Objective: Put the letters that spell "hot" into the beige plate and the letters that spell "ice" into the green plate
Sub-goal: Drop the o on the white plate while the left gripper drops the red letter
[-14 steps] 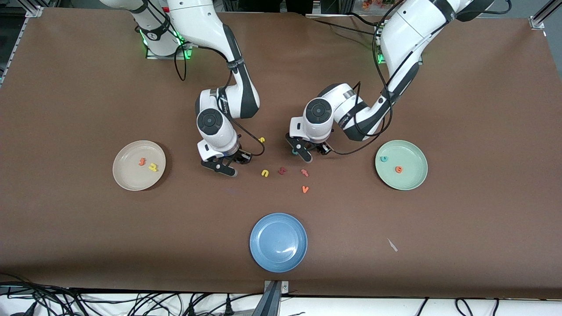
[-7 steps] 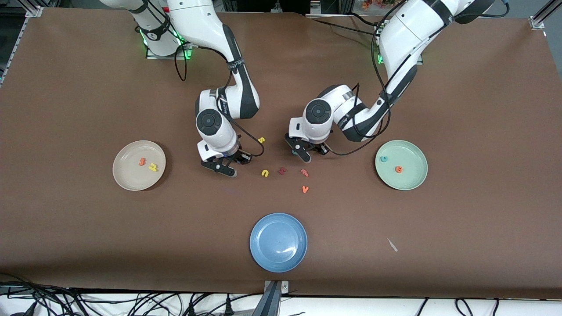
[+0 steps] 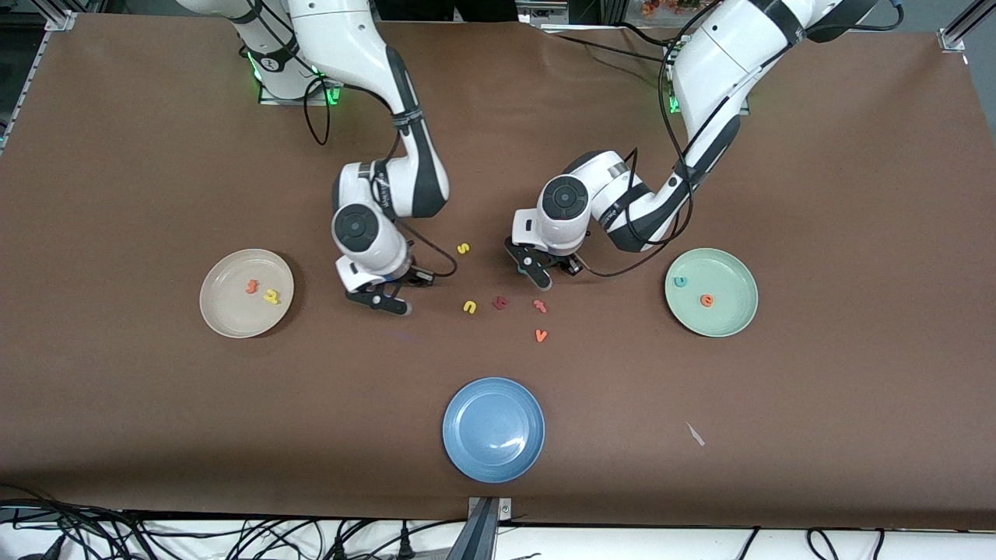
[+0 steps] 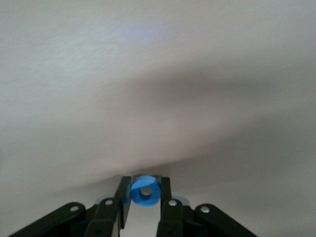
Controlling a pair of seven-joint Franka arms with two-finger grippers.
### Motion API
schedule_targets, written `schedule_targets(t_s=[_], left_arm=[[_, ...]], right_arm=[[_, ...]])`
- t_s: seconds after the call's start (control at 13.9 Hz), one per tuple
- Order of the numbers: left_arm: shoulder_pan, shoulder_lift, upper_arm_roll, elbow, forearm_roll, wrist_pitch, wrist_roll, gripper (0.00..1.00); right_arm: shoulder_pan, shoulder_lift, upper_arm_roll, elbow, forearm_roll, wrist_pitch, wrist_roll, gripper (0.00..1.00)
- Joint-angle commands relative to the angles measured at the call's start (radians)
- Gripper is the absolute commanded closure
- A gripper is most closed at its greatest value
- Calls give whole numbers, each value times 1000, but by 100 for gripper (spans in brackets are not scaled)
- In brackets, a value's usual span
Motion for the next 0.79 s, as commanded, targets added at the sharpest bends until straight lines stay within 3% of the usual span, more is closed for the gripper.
schedule_targets(t_s=[0.0,0.22,0.36,0.5,0.72], left_arm=[[28,-58,-6,7,20,-74,45,100],[108,-101,-9,8,9,-133,198,100],[189,-113,-24,7,-6,-161,321,100],[257,-128,-41,5,-9,-205,410,100],[355,-139,-53,-7,-11,-268,568,100]], right_arm=[[4,-60,-109,-65,22,-107,-200,95],[62,-95,-282,-191,22,-102,-449,95],[75,-95,-363,-242,24,-96,-612,95],[69,-94,-403,-266,36,-66,-738,95],[9,-81,-394,-297,61,40,-860,95]])
